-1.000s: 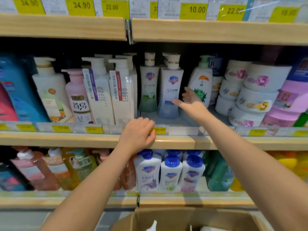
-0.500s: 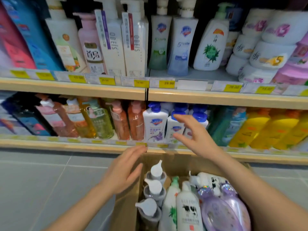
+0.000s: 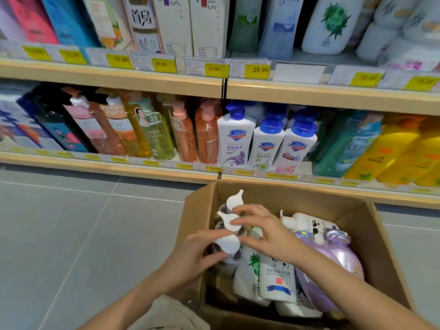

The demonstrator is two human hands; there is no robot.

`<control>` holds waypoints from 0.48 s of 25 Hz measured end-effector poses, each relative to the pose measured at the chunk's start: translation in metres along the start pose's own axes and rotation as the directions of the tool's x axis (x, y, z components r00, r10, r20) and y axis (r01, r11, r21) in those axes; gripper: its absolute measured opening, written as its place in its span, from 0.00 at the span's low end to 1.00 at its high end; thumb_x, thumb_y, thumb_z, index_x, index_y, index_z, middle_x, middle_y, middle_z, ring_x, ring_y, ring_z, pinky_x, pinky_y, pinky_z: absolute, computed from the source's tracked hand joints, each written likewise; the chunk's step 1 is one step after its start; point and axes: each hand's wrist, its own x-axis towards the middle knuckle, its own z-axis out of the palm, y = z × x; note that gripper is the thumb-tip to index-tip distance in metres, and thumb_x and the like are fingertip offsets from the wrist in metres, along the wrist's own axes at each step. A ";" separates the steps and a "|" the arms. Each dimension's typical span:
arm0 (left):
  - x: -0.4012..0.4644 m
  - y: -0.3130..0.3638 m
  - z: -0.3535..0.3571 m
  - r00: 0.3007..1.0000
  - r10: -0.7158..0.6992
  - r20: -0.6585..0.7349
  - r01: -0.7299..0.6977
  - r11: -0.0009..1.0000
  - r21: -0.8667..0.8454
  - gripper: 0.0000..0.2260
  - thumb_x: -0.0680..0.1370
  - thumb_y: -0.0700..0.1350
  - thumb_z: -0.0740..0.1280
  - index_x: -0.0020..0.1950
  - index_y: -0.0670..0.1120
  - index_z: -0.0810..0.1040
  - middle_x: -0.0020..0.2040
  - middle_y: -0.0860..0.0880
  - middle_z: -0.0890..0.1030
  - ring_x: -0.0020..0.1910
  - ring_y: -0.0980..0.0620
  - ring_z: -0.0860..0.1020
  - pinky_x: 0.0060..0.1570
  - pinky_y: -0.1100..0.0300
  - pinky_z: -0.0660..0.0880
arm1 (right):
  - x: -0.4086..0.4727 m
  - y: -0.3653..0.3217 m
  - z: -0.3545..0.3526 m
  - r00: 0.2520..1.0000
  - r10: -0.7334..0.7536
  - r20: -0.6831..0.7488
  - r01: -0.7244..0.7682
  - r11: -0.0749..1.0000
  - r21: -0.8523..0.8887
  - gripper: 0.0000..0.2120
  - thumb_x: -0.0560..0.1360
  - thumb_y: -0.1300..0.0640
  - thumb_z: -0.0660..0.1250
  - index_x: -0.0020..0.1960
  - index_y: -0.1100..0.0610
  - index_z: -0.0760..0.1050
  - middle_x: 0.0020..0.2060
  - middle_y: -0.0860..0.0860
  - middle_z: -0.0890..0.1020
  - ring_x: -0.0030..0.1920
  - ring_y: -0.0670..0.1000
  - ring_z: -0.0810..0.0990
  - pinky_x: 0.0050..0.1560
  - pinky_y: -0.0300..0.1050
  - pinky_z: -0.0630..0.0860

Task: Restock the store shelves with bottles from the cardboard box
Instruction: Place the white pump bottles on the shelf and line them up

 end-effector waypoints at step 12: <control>0.052 0.048 -0.027 0.911 -0.222 -0.347 0.030 0.876 -0.482 0.17 0.67 0.39 0.76 0.53 0.50 0.81 0.48 0.53 0.85 0.44 0.55 0.83 0.45 0.63 0.80 | -0.006 -0.019 -0.007 0.982 0.173 -0.077 -0.140 0.938 0.318 0.38 0.65 0.57 0.77 0.68 0.39 0.62 0.61 0.45 0.73 0.60 0.44 0.74 0.54 0.41 0.76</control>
